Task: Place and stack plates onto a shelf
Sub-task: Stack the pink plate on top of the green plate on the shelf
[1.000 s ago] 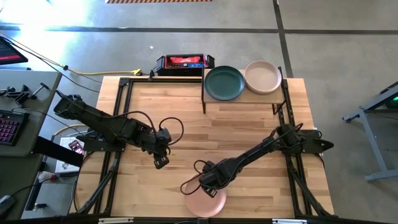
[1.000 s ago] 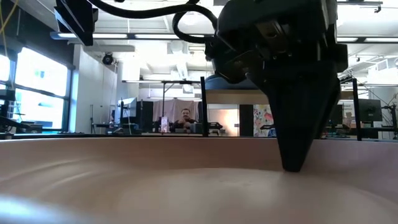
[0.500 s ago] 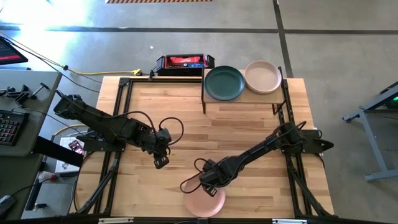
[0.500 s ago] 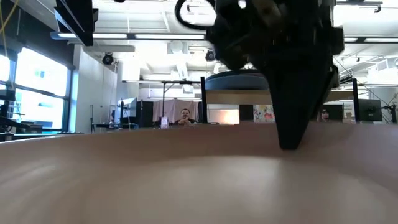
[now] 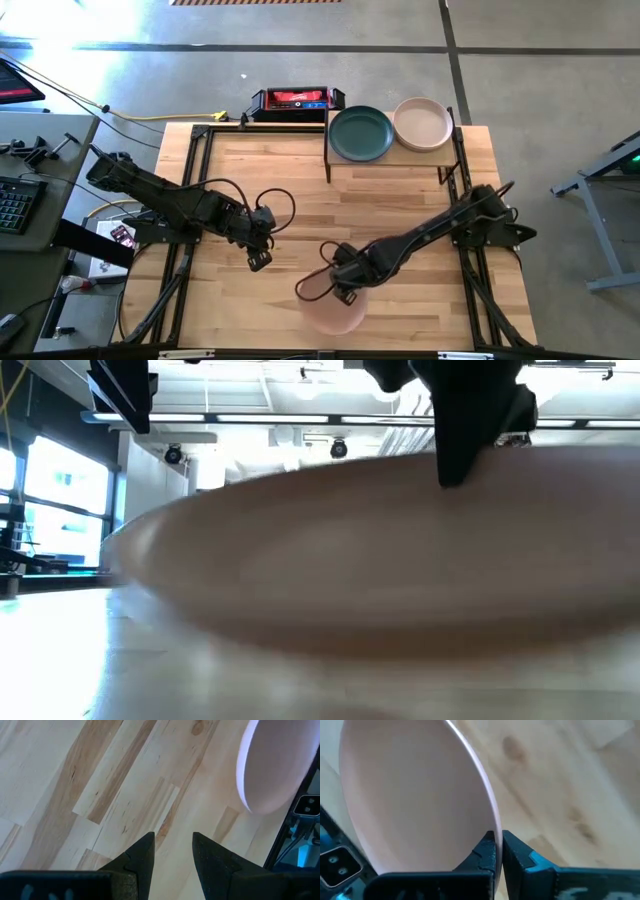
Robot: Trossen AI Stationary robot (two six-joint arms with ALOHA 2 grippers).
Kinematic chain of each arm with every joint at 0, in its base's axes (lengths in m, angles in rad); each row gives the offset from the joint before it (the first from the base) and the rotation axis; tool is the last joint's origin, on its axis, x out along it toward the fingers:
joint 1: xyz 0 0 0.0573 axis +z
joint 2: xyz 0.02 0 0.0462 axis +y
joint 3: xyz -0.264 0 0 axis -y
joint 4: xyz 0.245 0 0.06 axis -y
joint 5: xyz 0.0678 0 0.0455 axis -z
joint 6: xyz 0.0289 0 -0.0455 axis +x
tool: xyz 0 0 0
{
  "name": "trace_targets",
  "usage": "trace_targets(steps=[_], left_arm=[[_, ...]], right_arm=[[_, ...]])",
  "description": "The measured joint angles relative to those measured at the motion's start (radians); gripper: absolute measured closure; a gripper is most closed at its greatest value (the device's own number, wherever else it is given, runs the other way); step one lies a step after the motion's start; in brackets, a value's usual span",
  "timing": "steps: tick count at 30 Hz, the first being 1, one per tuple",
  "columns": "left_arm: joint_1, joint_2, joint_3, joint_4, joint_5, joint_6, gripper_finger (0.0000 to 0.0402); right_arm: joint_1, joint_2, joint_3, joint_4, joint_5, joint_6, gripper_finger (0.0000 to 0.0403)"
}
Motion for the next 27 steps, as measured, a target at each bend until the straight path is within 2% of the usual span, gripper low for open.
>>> trace_targets(steps=[9,15,21,27], left_arm=[[0.0,0.0,0.0,-0.001,-0.088,0.003,0.028],[0.013,0.0,0.0,-0.002,-0.205,0.097,0.028],[0.085,0.0,0.0,-0.002,-0.408,0.285,0.028],[0.226,0.0,0.0,-0.002,-0.633,0.531,0.028]], right_arm=[[-0.081,-0.153,0.0,-0.1,0.054,-0.06,0.0402],[-0.186,-0.268,0.0,-0.114,0.065,-0.153,0.0402],[-0.35,-0.374,0.0,-0.14,0.096,-0.251,0.0403],[-0.569,-0.46,0.0,-0.14,0.101,-0.334,0.0403]])
